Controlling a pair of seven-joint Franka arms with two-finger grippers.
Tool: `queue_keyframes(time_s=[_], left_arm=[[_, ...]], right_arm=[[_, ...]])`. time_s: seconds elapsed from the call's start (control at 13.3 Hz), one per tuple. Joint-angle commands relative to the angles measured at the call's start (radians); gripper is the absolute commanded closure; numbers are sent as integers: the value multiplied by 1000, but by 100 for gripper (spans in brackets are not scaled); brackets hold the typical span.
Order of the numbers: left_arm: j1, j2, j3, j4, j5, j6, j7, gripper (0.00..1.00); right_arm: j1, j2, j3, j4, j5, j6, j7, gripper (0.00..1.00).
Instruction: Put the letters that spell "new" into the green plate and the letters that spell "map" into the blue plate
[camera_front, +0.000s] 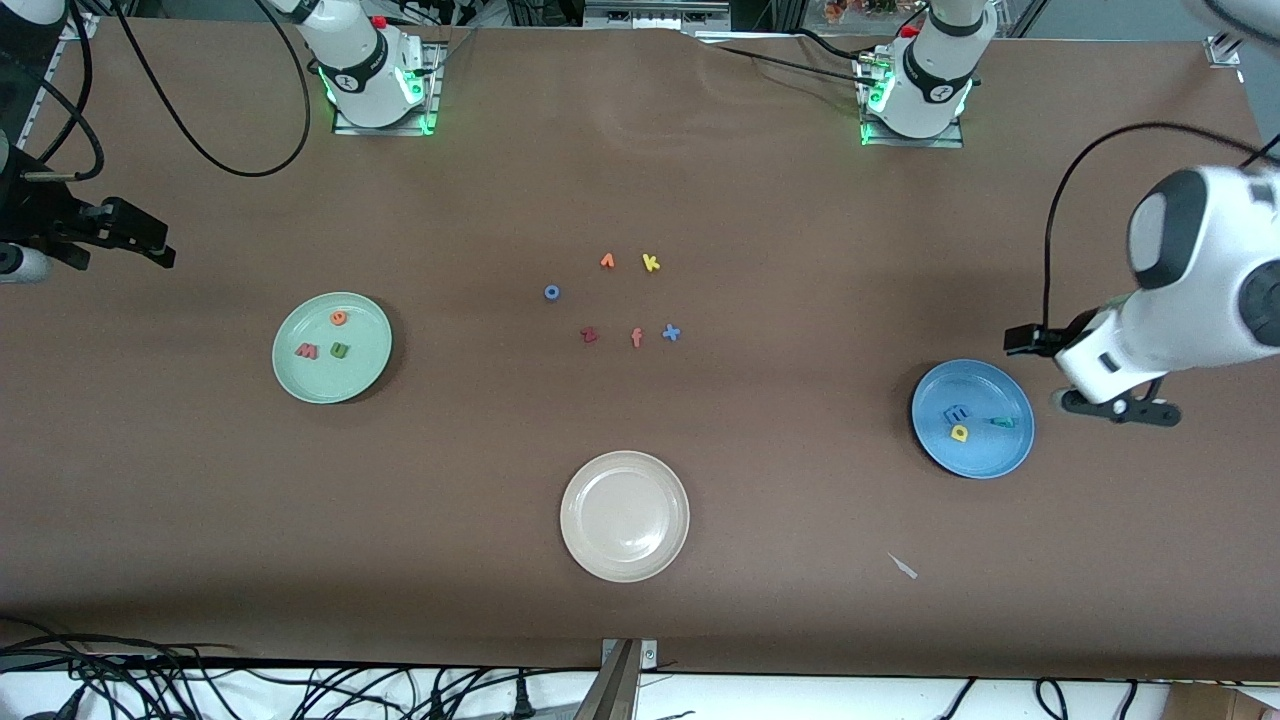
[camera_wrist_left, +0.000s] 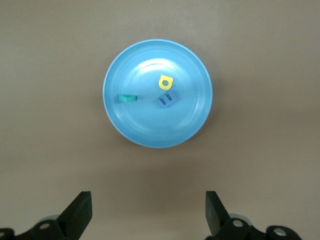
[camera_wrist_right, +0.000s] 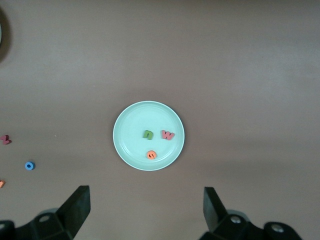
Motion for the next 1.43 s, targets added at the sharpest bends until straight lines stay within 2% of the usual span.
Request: queue_keyframes(time_s=[0.0, 0.23, 0.45, 1.35], left_arm=[[-16, -94, 30, 7, -53, -67, -46, 0], [-51, -175, 35, 24, -64, -153, -63, 0], [-65, -165, 46, 149, -96, -300, -59, 0], [-70, -176, 46, 156, -141, -242, -50, 0]], right_arm=[[-4, 1, 8, 12, -5, -5, 6, 0], [-4, 1, 8, 12, -3, -5, 6, 0], [-4, 1, 8, 12, -3, -5, 6, 0], [-4, 1, 8, 12, -3, -5, 6, 0]])
